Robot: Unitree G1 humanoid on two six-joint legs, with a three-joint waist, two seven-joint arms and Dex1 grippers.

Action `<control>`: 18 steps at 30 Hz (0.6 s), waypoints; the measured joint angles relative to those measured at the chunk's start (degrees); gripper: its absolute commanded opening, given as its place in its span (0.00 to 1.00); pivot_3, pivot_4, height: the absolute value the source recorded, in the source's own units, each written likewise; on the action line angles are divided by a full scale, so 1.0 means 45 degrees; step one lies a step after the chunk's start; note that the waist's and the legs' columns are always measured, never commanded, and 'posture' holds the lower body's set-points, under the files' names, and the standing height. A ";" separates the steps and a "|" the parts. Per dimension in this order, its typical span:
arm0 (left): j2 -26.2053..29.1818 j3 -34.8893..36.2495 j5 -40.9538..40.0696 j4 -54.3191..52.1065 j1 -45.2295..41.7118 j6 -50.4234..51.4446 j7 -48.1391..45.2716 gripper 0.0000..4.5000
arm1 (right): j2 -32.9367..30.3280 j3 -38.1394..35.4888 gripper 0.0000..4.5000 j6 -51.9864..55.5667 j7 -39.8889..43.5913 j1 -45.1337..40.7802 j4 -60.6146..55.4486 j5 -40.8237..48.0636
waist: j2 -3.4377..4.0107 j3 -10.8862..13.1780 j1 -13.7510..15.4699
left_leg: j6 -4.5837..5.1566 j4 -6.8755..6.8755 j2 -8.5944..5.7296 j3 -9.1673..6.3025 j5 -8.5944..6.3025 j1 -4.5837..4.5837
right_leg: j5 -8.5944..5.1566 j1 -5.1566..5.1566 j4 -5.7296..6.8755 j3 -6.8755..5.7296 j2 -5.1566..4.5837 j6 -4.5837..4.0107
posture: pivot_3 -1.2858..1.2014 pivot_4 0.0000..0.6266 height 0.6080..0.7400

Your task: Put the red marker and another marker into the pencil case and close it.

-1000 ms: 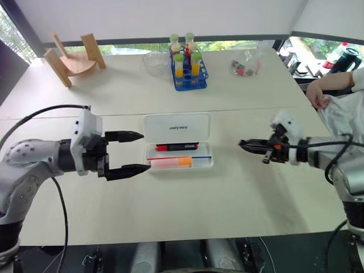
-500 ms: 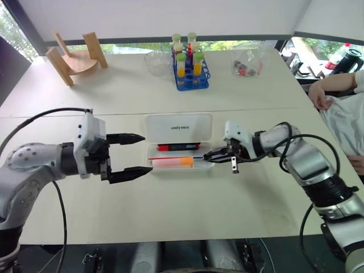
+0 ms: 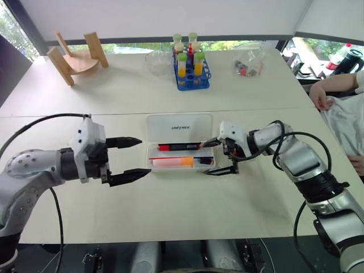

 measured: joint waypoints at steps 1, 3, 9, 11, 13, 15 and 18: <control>0.0002 0.0005 0.0010 0.0254 -0.0081 0.0027 0.0069 1.00 | -0.0035 -0.0410 0.99 0.0387 -0.0061 -0.0052 -0.0324 0.0301 | 0.0000 0.0000 0.0000 | 0.0000 0.0000 0.0000 -0.0001 0.0000 0.0001 | 0.0000 0.0001 0.0002 0.0000 0.0000 0.0000 | 0.52 0.24 1.00; 0.0002 0.0037 0.0011 0.0867 -0.0272 0.0209 0.0210 1.00 | -0.0255 -0.1249 0.99 0.1179 -0.0171 -0.0144 -0.0992 0.0956 | 0.0000 0.0000 0.0017 | 0.0000 0.0000 -0.0001 -0.0003 0.0000 0.0000 | 0.0000 0.0002 0.0001 -0.0002 0.0000 0.0000 | 0.52 0.24 1.00; 0.0030 0.0100 0.0786 0.3998 -0.1301 -0.0136 0.0000 1.00 | -0.1348 -0.3804 0.99 0.3384 -0.0876 0.0243 -0.3015 0.2712 | -0.0004 -0.0002 0.0068 | 0.0002 -0.0001 -0.0006 -0.0002 -0.0001 -0.0003 | 0.0000 0.0005 -0.0005 -0.0012 0.0001 0.0000 | 0.52 0.24 1.00; -0.0093 -0.0177 0.1532 0.5526 -0.2174 -0.0893 -0.0313 0.88 | -0.1578 -0.4297 1.00 0.3923 -0.1247 0.0789 -0.3556 0.3075 | -0.0003 -0.0003 0.0120 | 0.0001 0.0000 -0.0010 0.0001 0.0000 -0.0003 | 0.0000 0.0005 0.0001 -0.0014 0.0001 -0.0001 | 0.52 0.24 1.00; -0.0328 -0.0550 0.2188 0.6951 -0.2859 -0.1533 -0.0629 0.69 | -0.1654 -0.4636 1.00 0.4310 -0.1598 0.1086 -0.3892 0.3354 | -0.0003 -0.0003 0.0140 | 0.0001 0.0004 -0.0012 0.0009 0.0000 -0.0003 | 0.0002 0.0006 0.0001 -0.0013 0.0001 0.0001 | 0.52 0.24 1.00; -0.1014 -0.1139 0.2960 0.8685 -0.3910 -0.2349 -0.0863 0.47 | -0.1796 -0.5024 1.00 0.4577 -0.1940 0.1336 -0.4151 0.3625 | -0.0003 -0.0003 0.0159 | 0.0001 0.0007 -0.0017 0.0014 0.0000 -0.0002 | 0.0002 0.0006 0.0003 -0.0013 -0.0006 0.0003 | 0.52 0.24 1.00; -0.2017 -0.1969 0.4509 1.1935 -0.5902 -0.4075 -0.0793 0.12 | -0.1875 -0.5220 1.00 0.4783 -0.2411 0.1508 -0.4437 0.3858 | -0.0013 -0.0005 0.0299 | 0.0000 0.0014 -0.0016 0.0008 0.0001 -0.0007 | 0.0003 -0.0002 0.0009 -0.0016 0.0002 0.0003 | 0.52 0.24 1.00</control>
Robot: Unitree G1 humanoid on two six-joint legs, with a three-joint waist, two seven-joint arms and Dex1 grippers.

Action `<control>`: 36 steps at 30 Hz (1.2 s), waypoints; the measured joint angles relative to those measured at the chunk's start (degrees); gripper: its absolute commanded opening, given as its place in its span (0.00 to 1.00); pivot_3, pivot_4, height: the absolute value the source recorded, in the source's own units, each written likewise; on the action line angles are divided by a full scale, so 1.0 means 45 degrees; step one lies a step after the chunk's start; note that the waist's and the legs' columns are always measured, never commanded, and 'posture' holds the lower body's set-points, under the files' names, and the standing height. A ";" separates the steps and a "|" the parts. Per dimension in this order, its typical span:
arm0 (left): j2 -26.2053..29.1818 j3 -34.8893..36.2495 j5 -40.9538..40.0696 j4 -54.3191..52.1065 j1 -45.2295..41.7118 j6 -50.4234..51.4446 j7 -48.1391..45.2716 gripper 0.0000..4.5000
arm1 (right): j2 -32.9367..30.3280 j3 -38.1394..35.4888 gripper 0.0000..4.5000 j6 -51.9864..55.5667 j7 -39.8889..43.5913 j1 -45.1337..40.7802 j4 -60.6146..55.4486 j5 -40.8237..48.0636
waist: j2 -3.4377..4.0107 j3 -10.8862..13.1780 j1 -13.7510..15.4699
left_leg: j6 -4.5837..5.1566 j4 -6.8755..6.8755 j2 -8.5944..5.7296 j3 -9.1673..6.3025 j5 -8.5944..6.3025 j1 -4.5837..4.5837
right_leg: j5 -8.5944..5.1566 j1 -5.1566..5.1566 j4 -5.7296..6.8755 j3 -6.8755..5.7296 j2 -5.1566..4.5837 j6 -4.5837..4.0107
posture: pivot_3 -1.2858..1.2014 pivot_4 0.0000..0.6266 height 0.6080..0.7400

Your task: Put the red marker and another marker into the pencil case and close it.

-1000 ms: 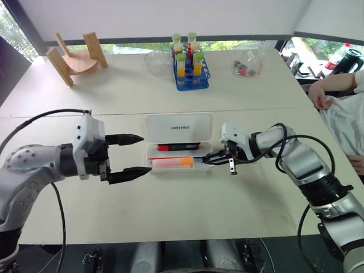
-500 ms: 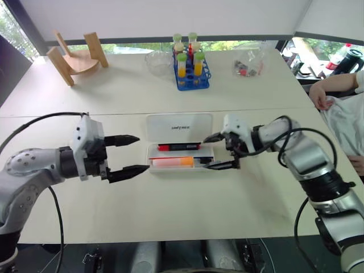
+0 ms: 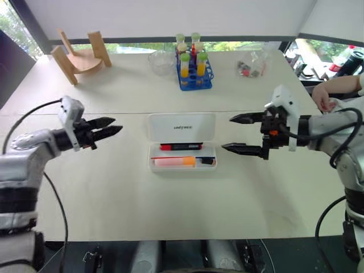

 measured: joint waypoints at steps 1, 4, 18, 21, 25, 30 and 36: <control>-0.0193 -0.0158 0.0348 0.0727 -0.0420 -0.0399 0.0047 0.03 | -0.0016 -0.0036 1.00 0.0011 -0.0102 0.0034 -0.0042 0.0065 | -0.0001 -0.0001 0.0011 | 0.0000 0.0002 0.0000 0.0001 0.0000 -0.0011 | 0.0000 -0.0008 -0.0001 0.0000 0.0000 0.0000 | 0.52 0.24 1.00; -0.1309 -0.0639 0.1507 0.3738 -0.2234 -0.1981 0.0233 0.01 | -0.0112 -0.0224 1.00 0.0139 -0.0407 0.0153 -0.0193 0.0329 | -0.0005 -0.0002 0.0082 | 0.0000 0.0007 -0.0013 -0.0001 0.0000 -0.0022 | 0.0000 -0.0011 -0.0005 -0.0001 -0.0008 0.0002 | 0.52 0.24 1.00; -0.4194 -0.0880 0.2024 0.7169 -0.4727 -0.3021 -0.3245 0.01 | -0.1382 -0.0773 1.00 0.0533 -0.0452 0.2062 -0.1392 0.1494 | -0.0016 0.0002 -0.0065 | 0.0003 0.0007 -0.0014 0.0001 0.0000 -0.0033 | -0.0001 -0.0033 0.0006 0.0002 -0.0010 0.0005 | 0.52 0.24 1.00; -0.3707 -0.1015 0.1610 0.5256 -0.3854 -0.1800 -0.4880 0.01 | -0.1454 -0.0986 1.00 0.0486 -0.0610 0.2347 -0.1404 0.1499 | -0.0014 0.0001 -0.0109 | 0.0003 0.0002 -0.0007 0.0000 0.0000 -0.0032 | -0.0001 -0.0032 0.0004 0.0005 -0.0007 0.0004 | 0.52 0.24 1.00; -0.3038 -0.1821 0.1639 0.2757 -0.2026 -0.0585 -0.6214 0.01 | -0.1640 -0.1257 1.00 0.0476 -0.0728 0.2671 -0.1415 0.1560 | -0.0012 0.0000 -0.0145 | 0.0001 0.0008 -0.0006 -0.0011 0.0001 -0.0031 | -0.0002 -0.0019 0.0003 0.0004 -0.0007 0.0003 | 0.52 0.24 1.00; -0.3507 -0.2798 0.2425 0.1444 -0.1131 -0.0826 -0.5503 0.01 | -0.1641 -0.1255 1.00 0.0437 -0.0844 0.2756 -0.1498 0.1716 | -0.0017 -0.0002 0.0109 | 0.0001 0.0035 -0.0011 -0.0019 0.0001 -0.0013 | 0.0005 0.0025 0.0002 -0.0002 -0.0013 0.0014 | 0.52 0.24 1.00; -0.3560 -0.4017 0.4191 0.1222 -0.1374 -0.2925 -0.3746 0.01 | -0.1642 -0.1216 1.00 0.0408 -0.1091 0.2756 -0.1530 0.1706 | -0.0004 -0.0057 0.0078 | 0.0005 -0.0010 -0.0016 -0.0011 -0.0001 0.0251 | 0.0001 0.0283 -0.0035 0.0000 -0.0017 0.0013 | 0.52 0.24 1.00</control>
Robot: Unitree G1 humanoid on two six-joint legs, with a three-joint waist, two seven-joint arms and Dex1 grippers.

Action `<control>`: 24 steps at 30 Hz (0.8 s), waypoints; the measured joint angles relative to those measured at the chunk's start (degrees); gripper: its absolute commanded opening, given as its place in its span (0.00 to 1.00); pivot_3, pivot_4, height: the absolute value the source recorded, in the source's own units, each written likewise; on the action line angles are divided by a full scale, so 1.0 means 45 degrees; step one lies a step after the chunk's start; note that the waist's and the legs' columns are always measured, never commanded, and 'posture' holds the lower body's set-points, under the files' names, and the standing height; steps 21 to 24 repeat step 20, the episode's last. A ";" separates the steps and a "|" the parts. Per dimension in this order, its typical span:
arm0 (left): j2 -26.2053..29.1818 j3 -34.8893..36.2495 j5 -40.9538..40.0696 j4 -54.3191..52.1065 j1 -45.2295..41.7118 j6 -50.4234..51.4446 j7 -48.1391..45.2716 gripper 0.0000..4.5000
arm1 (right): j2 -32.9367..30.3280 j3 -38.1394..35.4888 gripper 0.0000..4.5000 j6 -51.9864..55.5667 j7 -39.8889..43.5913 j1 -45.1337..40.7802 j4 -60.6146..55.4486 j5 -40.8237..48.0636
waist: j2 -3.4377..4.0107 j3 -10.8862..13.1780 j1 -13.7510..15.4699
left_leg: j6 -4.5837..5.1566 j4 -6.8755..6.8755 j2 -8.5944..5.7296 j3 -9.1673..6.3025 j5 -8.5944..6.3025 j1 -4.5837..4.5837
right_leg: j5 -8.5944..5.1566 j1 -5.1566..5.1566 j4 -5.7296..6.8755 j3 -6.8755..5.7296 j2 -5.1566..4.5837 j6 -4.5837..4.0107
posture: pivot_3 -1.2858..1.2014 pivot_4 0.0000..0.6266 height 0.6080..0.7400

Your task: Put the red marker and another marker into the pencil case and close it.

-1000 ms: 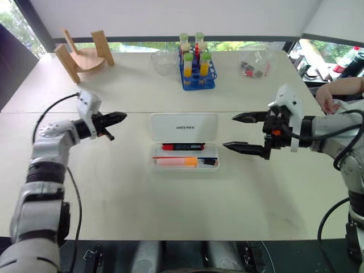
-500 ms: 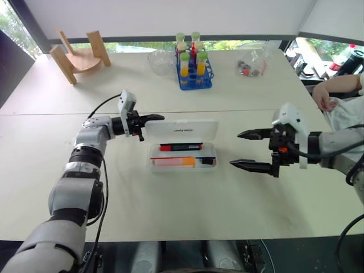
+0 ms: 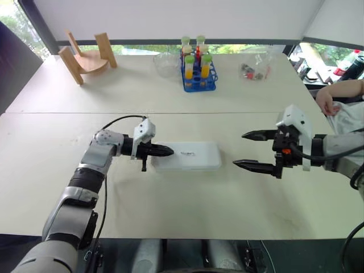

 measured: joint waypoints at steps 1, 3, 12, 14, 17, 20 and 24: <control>0.0135 -0.0108 0.0137 -0.0001 -0.0025 -0.0113 0.0066 0.01 | 0.0000 0.0007 1.00 -0.0062 -0.0037 -0.0004 0.0000 -0.0002 | -0.0003 -0.0012 -0.0022 | 0.0002 -0.0012 0.0003 0.0000 -0.0001 0.0068 | -0.0003 0.0063 -0.0009 0.0000 0.0002 0.0000 | 0.52 0.24 1.00; 0.0449 -0.0080 0.0208 -0.0012 0.0088 -0.0197 0.0125 0.01 | 0.0000 0.0027 1.00 -0.0143 -0.0099 -0.0001 0.0000 -0.0007 | 0.0006 -0.0031 -0.0135 | 0.0003 -0.0082 0.0013 0.0024 -0.0004 0.0197 | -0.0015 0.0158 -0.0048 0.0017 0.0002 -0.0017 | 0.52 0.24 1.00; 0.2230 0.3231 -0.4107 -0.5812 0.3299 0.6240 0.0768 0.01 | -0.0008 0.0266 1.00 -0.0442 -0.0005 0.0168 0.0172 -0.0004 | -0.0041 -0.0029 -0.0405 | -0.0007 -0.0157 0.0067 -0.0034 0.0009 -0.0110 | -0.0031 -0.0206 0.0003 0.0023 0.0027 -0.0044 | 0.52 0.24 1.00; 0.2979 0.4649 -0.5173 -0.7925 0.4357 0.7482 0.1398 0.01 | -0.0009 0.0346 1.00 -0.0463 0.0090 0.0358 0.0333 -0.0001 | -0.0037 -0.0029 -0.0404 | -0.0010 -0.0160 0.0077 -0.0025 0.0010 -0.0159 | -0.0032 -0.0261 0.0002 0.0030 0.0001 -0.0046 | 0.52 0.24 1.00; 0.3602 0.6178 -0.6285 -1.0130 0.5921 0.8696 0.2275 0.01 | 0.0009 0.0535 1.00 -0.0606 0.0250 0.0489 0.0640 -0.0009 | -0.0035 -0.0021 -0.0361 | -0.0010 -0.0157 0.0055 -0.0005 0.0010 -0.0156 | -0.0032 -0.0246 -0.0009 0.0030 -0.0039 -0.0043 | 0.52 0.24 1.00; 0.3854 0.7683 -0.7238 -1.2041 0.7990 0.9936 0.3290 0.01 | 0.0008 0.0717 1.00 -0.0935 0.0521 0.0517 0.1113 -0.0084 | -0.0045 -0.0012 -0.0349 | -0.0010 -0.0154 0.0045 0.0003 0.0010 -0.0150 | -0.0030 -0.0239 -0.0010 0.0029 -0.0056 -0.0039 | 0.52 0.24 1.00; 0.3854 0.7683 -0.7238 -1.2041 0.7990 0.9936 0.3290 0.01 | 0.0008 0.0717 1.00 -0.0935 0.0521 0.0517 0.1113 -0.0084 | -0.0045 -0.0012 -0.0349 | -0.0010 -0.0154 0.0045 0.0003 0.0010 -0.0150 | -0.0030 -0.0239 -0.0010 0.0029 -0.0056 -0.0039 | 0.52 0.24 1.00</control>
